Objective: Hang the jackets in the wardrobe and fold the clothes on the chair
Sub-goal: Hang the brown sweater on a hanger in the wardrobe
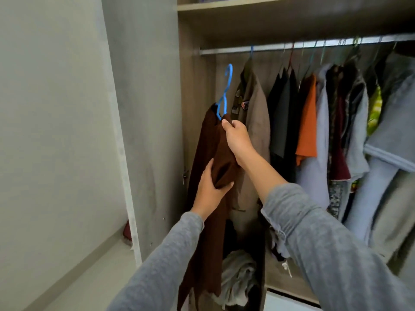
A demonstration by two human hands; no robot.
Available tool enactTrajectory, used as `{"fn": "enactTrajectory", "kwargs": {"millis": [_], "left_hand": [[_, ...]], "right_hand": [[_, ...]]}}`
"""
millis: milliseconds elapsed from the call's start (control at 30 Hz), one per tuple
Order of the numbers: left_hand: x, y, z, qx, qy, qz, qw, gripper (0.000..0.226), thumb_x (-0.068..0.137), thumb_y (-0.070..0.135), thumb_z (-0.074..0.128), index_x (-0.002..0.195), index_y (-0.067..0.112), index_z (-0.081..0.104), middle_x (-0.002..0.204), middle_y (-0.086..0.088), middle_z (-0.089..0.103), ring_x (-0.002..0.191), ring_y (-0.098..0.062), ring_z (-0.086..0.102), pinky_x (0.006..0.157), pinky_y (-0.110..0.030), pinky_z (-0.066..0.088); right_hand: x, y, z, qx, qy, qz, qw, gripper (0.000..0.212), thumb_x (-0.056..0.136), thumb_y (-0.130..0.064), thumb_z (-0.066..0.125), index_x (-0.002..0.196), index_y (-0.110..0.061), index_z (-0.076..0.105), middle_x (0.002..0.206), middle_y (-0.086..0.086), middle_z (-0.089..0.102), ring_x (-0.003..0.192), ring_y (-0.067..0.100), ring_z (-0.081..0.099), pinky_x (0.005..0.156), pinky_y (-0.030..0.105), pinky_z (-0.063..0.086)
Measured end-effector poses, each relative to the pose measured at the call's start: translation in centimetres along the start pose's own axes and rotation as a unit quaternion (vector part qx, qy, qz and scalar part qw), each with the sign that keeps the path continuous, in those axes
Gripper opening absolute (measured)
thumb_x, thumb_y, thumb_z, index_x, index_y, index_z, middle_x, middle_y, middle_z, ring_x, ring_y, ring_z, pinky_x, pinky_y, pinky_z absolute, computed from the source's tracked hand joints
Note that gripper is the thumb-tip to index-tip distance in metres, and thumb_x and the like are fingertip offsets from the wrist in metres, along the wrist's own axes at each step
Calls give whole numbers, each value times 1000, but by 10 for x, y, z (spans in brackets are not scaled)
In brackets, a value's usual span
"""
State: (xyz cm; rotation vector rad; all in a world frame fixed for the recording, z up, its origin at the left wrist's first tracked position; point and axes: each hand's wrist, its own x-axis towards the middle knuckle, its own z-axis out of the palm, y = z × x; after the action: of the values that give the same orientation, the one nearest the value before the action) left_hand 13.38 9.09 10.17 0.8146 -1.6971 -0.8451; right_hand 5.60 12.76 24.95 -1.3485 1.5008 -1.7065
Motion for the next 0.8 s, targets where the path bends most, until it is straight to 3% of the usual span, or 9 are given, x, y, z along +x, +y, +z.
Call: {"fn": "enactTrajectory", "kwargs": {"millis": [200, 333, 467, 667, 800], "left_hand": [[109, -11, 17, 1, -37, 21, 999, 78, 74, 31, 79, 135, 36, 32, 126, 26, 44, 112, 11, 43, 93, -9, 35], [183, -31, 26, -2, -17, 28, 999, 103, 60, 53, 82, 144, 29, 28, 143, 11, 42, 130, -5, 41, 108, -31, 37], [251, -34, 36, -20, -5, 42, 999, 77, 69, 28, 83, 131, 37, 36, 122, 20, 51, 115, 0, 50, 98, -23, 41], [346, -37, 39, 4, -10, 77, 997, 65, 71, 30, 82, 121, 45, 43, 119, 22, 56, 109, 8, 53, 89, -14, 43], [386, -45, 45, 23, -11, 85, 996, 58, 71, 29, 82, 115, 46, 48, 116, 16, 61, 107, 3, 59, 88, -16, 47]], "right_hand": [[107, 5, 4, -1, -6, -52, 999, 26, 99, -30, 43, 84, -11, 52, 68, 1, 48, 62, 13, 47, 53, 26, 34], [177, 12, 9, 2, -13, -93, 996, 33, 99, -27, 43, 67, -18, 44, 60, -2, 41, 54, 11, 40, 39, 15, 30], [246, 9, 8, -1, -26, -123, 992, 34, 100, -24, 43, 66, -16, 42, 59, -3, 39, 52, 10, 38, 32, 12, 24], [342, -1, 7, -19, -13, -159, 987, 35, 99, -27, 43, 65, -19, 42, 60, -2, 41, 54, 11, 42, 48, 24, 29], [389, 3, -1, -47, 5, -173, 984, 36, 98, -27, 44, 63, -19, 42, 60, -2, 44, 56, 13, 43, 50, 27, 30]]}}
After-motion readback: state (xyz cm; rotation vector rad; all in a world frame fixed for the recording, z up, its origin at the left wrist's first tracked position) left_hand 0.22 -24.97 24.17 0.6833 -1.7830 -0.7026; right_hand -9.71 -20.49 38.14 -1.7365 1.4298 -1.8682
